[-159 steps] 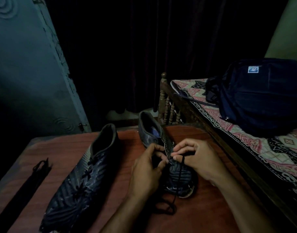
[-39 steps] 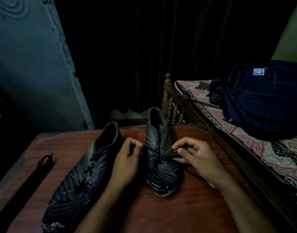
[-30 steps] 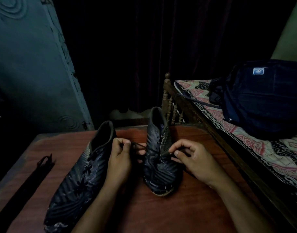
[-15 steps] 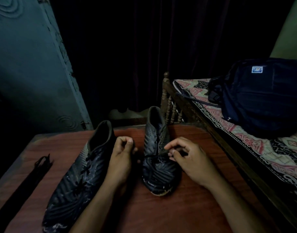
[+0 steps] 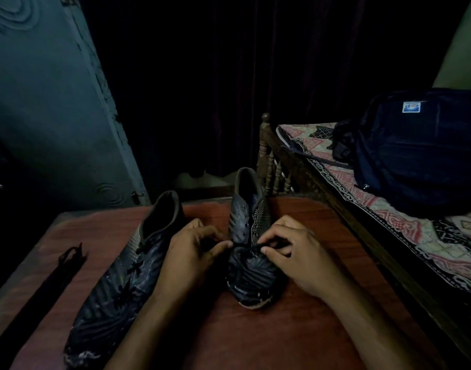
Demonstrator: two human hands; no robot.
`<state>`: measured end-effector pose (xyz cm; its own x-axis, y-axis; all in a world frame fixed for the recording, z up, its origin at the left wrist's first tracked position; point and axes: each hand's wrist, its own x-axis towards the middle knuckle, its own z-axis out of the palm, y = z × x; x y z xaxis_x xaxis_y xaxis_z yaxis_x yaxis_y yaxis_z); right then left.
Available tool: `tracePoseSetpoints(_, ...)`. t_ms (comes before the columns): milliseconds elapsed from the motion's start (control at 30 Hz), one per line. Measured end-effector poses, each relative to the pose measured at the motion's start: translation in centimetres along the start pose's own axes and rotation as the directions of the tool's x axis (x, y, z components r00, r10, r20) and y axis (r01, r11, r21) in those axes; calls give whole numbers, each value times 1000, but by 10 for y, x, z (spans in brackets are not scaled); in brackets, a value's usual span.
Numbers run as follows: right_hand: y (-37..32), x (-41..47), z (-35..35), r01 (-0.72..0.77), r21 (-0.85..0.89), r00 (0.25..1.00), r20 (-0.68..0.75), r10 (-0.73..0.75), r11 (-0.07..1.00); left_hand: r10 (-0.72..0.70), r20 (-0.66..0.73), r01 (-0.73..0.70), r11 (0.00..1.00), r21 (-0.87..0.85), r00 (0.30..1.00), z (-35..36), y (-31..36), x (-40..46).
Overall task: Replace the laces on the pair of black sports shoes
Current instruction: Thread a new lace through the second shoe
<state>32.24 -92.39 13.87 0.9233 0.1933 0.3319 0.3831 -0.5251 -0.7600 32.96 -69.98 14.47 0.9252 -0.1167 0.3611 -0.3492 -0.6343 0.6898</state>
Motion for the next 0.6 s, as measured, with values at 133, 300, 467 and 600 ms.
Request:
tracePoseSetpoints(133, 0, 0, 0, -13, 15, 1000, -14, 13, 1000, -85, -60, 80, 994, -78, 995, 7, -5, 0)
tracePoseSetpoints(300, -1, 0, -2, -26, 60, 1000, 4, 26, 998, -165, -104, 140, 967, -215, 981, 17, -11, 1)
tracePoseSetpoints(467, -1, 1, -5, -21, 96, 1000, 19, 20, 995, -188, -112, 139, 928, -347, 976, 22, -8, 3)
tracePoseSetpoints(600, 2, 1, 0, 3, 61, 998, -56, 0, 998, -178, -154, 116, 932, -344, 972, 22, -14, 3)
